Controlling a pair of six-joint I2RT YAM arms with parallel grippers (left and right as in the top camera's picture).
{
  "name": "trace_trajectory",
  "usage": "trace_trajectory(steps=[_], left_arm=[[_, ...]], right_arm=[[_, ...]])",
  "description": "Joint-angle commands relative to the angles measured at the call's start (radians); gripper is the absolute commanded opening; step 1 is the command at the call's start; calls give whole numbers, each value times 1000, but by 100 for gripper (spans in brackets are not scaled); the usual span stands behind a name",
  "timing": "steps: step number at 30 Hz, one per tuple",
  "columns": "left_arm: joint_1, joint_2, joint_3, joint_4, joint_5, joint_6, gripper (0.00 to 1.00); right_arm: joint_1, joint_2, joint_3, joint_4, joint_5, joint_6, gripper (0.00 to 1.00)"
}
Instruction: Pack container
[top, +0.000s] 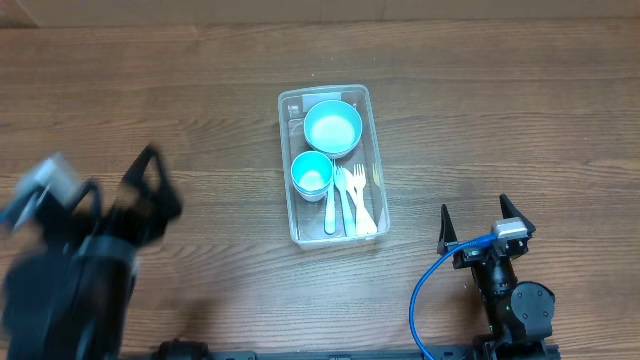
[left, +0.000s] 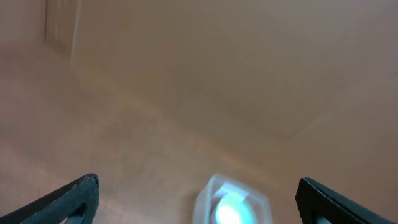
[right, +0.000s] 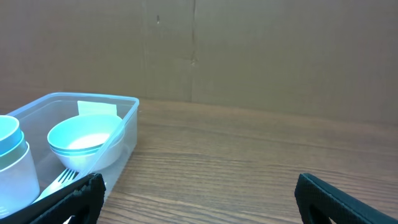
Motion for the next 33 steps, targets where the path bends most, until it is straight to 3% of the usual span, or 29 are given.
trace_trajectory(steps=[1, 3, 8, 14, 16, 19, 23, 29, 33], left_arm=[[2, -259, 7, -45, -28, 65, 100], [2, -396, 5, -135, -28, 93, 100], [28, -542, -46, -298, -23, 92, 100], [92, -607, -257, -269, -23, 90, 100], [92, -607, -336, -187, -26, 93, 100], [92, -607, -555, 77, -5, 141, 100], [92, -607, -871, 494, 89, 348, 100], [91, -607, -1091, 705, 177, 476, 100], [91, -607, -1151, 718, 187, 536, 100]], right_arm=[[-8, -8, -10, 7, -6, -4, 100], [-8, -8, -10, 7, -6, -4, 100], [-8, -8, -10, 7, -6, -4, 100], [-8, -8, -10, 7, -6, -4, 100], [-8, -8, -10, 7, -6, -4, 100], [-8, -8, -10, 7, -6, -4, 100], [-8, -8, -10, 7, -6, -4, 100], [-8, -8, -10, 7, -6, -4, 100], [-8, -8, -10, 7, -6, -4, 100]])
